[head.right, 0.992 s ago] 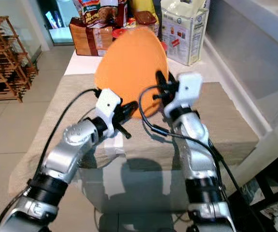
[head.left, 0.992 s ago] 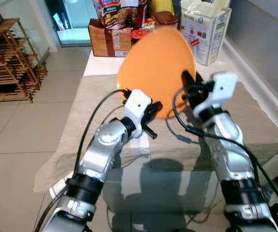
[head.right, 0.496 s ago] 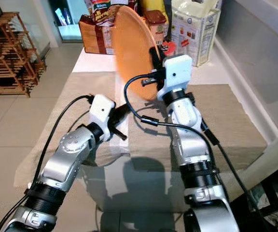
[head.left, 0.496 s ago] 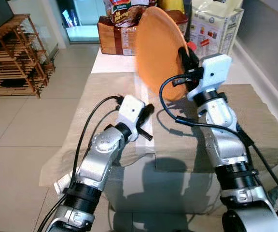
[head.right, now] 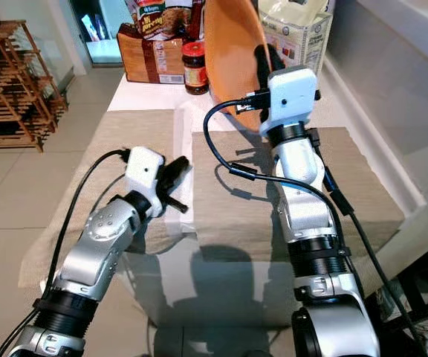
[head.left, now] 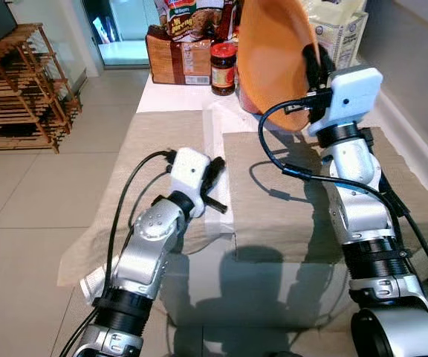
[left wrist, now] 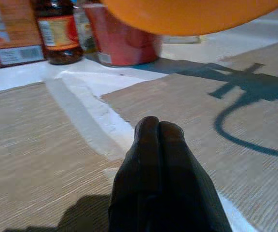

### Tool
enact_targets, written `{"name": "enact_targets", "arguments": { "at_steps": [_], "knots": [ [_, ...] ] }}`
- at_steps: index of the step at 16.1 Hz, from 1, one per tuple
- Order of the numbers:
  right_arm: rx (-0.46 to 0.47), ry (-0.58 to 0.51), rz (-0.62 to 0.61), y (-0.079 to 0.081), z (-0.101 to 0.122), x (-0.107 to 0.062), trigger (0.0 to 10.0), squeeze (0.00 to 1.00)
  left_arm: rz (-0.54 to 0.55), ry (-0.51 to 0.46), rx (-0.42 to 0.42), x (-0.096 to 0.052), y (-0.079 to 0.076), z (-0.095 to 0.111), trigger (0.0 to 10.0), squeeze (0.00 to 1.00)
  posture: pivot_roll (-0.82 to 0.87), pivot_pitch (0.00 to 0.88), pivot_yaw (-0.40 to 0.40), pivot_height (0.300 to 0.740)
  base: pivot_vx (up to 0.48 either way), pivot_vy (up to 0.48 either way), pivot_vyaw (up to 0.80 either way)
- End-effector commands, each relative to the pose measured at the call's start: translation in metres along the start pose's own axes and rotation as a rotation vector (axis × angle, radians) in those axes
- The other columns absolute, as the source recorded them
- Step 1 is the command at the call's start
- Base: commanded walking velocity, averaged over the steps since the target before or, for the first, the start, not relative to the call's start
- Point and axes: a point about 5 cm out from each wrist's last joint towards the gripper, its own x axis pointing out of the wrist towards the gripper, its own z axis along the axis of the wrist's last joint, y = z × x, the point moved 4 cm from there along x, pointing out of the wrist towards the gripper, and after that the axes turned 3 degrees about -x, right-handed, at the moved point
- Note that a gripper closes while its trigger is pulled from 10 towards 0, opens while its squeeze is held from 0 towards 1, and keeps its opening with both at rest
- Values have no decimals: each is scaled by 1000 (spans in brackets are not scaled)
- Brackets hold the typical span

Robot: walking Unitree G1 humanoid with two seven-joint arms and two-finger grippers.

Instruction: Setting the table

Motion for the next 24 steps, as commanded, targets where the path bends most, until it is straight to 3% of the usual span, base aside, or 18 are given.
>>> {"name": "enact_targets", "arguments": {
  "at_steps": [1,4,10,19,24],
  "knots": [
    [-31,-96,-39,-9,20,8,0,0,42,-9,-7,-4,9,-2,10000,0,-84,0,61,736,0,0,0],
    [-63,-141,-66,-15,30,10,0,0,66,-40,-26,-9,14,1,10000,0,-82,0,61,736,0,0,0],
    [-80,-126,-74,-15,23,6,0,0,90,-75,-75,-13,14,7,10000,0,-80,0,58,736,0,0,0],
    [-79,-111,-58,-13,19,5,0,0,123,-67,-97,-14,20,7,10000,0,-80,0,45,736,-430,0,0],
    [-75,-94,-47,-10,14,3,0,0,108,-80,-95,-14,18,10,10000,0,-79,0,44,736,0,0,0]
  ]
}}
